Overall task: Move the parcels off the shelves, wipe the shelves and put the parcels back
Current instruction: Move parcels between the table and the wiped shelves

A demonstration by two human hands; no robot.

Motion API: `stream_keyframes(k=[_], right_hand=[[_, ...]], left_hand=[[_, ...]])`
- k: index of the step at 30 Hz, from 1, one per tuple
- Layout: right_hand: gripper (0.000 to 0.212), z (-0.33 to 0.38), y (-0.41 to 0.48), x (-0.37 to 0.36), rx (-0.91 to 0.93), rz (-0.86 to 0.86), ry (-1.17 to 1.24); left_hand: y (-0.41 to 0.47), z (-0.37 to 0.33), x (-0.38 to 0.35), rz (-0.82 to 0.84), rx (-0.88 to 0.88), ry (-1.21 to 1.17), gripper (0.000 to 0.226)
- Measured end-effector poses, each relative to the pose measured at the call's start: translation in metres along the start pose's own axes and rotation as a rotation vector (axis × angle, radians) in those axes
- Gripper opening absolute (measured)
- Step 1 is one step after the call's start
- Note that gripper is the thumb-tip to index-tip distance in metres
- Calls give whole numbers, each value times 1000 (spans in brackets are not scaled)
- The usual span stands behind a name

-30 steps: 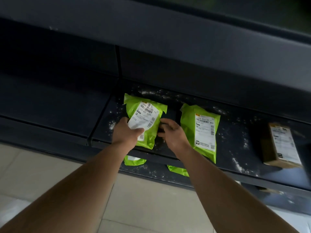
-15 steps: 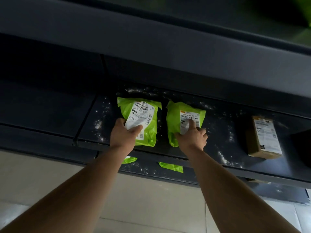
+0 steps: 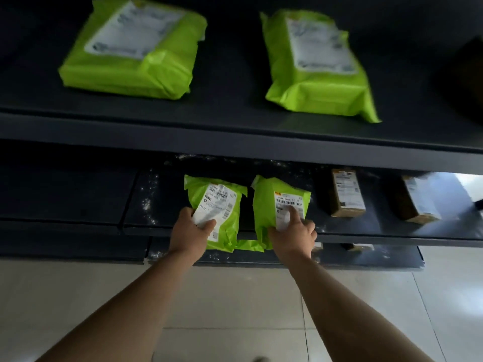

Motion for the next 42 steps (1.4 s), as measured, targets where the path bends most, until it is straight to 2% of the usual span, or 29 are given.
stream_keyframes(k=[12, 21, 29, 42], right_hand=[[61, -104, -135, 169, -289, -161, 150], [67, -185, -198, 278, -459, -317, 244], [70, -293, -231, 387, -611, -441, 277], [69, -467, -242, 521, -764, -560, 294]], left_hand=[[-151, -126, -13, 329, -168, 114, 26], [-254, -216, -58, 515, -309, 152, 28], [-358, -303, -157, 683, -442, 139, 32], [-503, -410, -319, 792, -564, 166, 32]])
Point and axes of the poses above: each hand's wrist, its own y-axis towards the middle knuckle, its own x-axis out of the back of the hand, z = x × y, the point moved 9 cm from there along y, towards the middle knuckle, and after that the axes turned 4 degrees about -z, right-handed, at the moved point
